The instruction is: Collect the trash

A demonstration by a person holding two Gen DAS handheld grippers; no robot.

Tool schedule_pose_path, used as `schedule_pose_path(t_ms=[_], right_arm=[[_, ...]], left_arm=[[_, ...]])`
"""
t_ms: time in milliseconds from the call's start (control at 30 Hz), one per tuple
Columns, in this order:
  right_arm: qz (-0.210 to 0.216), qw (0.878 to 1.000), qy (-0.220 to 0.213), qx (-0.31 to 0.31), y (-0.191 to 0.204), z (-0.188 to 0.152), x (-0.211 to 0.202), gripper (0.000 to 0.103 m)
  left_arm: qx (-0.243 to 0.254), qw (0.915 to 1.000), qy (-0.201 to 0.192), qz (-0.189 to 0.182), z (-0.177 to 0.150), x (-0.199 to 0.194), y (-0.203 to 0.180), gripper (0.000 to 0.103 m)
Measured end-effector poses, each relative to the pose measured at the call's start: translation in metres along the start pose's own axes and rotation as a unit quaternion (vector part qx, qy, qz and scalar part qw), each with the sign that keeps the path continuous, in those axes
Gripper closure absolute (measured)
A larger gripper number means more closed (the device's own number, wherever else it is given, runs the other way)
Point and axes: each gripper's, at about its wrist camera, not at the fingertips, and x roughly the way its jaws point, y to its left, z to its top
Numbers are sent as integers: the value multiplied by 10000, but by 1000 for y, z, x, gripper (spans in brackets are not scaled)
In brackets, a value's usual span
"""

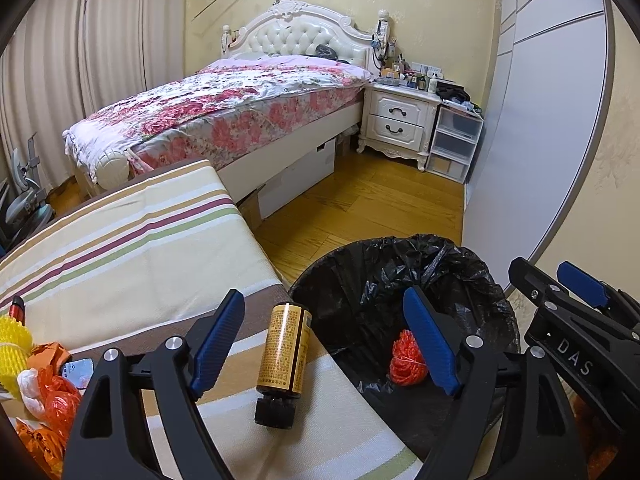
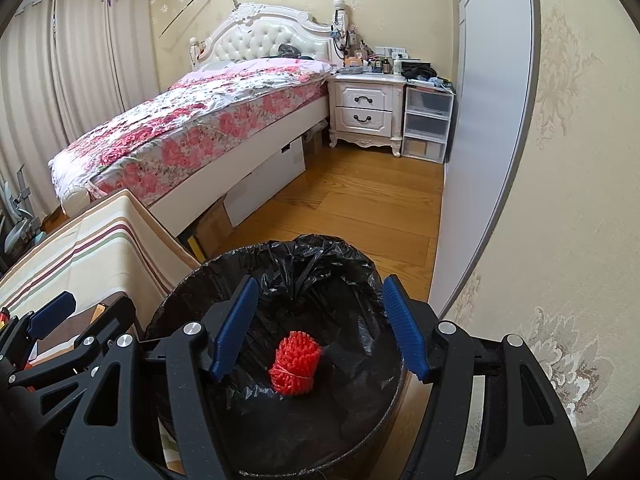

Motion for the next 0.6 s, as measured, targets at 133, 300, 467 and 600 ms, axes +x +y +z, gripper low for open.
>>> schedule_pose_path(t_ms=[133,300,467,600], right_arm=[[2,10000,-4,3,1,0,0,39],[11,10000,-10,14,2,0,-1,39],[17,10000,-1,4,4,1,-2,39],[40,10000,0,7,5,1,-3,39]], left_arm=[[-37,10000,27,-26,-1,-2,0,24],[-83,9999,-62,-2,3,-9,3,24],[-146,9998,-118,8,5,-16,10,24],[-173,9998,-128,31,3,-21,12,24]])
